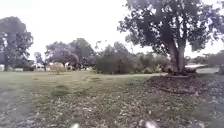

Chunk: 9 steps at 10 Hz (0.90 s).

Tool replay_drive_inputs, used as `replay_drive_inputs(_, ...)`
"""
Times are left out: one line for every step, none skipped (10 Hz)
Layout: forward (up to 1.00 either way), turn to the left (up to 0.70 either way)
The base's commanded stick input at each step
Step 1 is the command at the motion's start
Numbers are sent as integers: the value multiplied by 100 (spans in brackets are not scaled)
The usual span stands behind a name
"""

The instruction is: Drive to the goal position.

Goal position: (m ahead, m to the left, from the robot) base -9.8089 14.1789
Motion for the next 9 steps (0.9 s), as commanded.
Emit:
replay_drive_inputs(0, 0)
replay_drive_inputs(0, 0)
replay_drive_inputs(0, 0)
replay_drive_inputs(0, 0)
replay_drive_inputs(0, 17)
replay_drive_inputs(0, 70)
replay_drive_inputs(0, 70)
replay_drive_inputs(0, 70)
replay_drive_inputs(0, 70)
